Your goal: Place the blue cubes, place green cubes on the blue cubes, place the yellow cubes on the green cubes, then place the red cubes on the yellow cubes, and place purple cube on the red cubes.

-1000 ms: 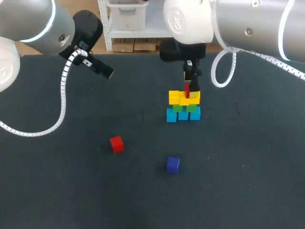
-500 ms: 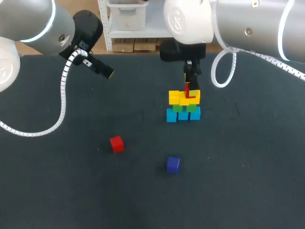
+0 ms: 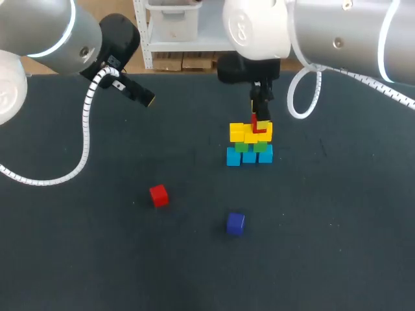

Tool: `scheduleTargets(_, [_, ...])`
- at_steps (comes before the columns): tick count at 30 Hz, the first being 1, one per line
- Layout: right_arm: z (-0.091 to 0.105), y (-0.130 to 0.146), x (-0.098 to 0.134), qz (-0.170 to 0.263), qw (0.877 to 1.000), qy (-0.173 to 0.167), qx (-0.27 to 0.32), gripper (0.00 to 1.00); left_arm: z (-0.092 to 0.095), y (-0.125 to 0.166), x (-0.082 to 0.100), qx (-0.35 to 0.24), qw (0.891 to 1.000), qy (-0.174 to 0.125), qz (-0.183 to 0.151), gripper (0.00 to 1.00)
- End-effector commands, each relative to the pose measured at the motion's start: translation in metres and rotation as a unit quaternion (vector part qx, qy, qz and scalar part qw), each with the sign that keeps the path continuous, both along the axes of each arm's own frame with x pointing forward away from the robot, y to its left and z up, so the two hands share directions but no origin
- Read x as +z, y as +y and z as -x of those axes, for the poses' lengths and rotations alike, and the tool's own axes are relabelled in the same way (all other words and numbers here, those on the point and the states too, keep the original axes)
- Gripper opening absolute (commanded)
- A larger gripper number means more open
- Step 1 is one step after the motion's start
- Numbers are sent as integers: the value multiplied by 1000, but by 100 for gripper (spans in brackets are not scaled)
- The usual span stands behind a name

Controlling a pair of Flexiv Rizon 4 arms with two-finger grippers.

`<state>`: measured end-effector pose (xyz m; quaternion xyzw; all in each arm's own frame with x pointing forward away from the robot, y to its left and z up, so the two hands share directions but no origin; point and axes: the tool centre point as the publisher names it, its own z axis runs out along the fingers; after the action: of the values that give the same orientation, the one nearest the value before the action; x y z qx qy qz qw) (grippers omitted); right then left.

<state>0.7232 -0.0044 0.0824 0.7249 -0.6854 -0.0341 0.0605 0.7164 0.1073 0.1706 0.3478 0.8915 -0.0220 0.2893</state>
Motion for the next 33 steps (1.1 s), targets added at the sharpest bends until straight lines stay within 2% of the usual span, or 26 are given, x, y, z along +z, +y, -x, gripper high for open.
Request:
scheduleTargets(1, [0,0,-1,-1,1000,0,-1,64,0,1,0,-2,1000,0,2,100])
scheduleTargets(10, [-1,0,-1,-1,1000,-2,-1,60,0,1,0,-2,1000,0,2,100])
scheduleTargets(19, [-1,0,-1,-3,1000,-1,-1,66,0,1,0,-2,1000,0,2,100])
scheduleTargets(22, [-1,0,0,-4,1000,-1,0,82,0,1,0,-2,1000,0,2,100])
scheduleTargets(23, [-1,-1,1,-4,1000,-1,0,100,0,1,0,-2,1000,0,2,100])
scheduleTargets(28, [0,-6,15,-26,1000,1,-18,100,0,1,0,-2,1000,0,2,100])
scheduleTargets(33, [0,-12,28,-39,999,-13,-32,100,0,1,0,-2,1000,0,2,100])
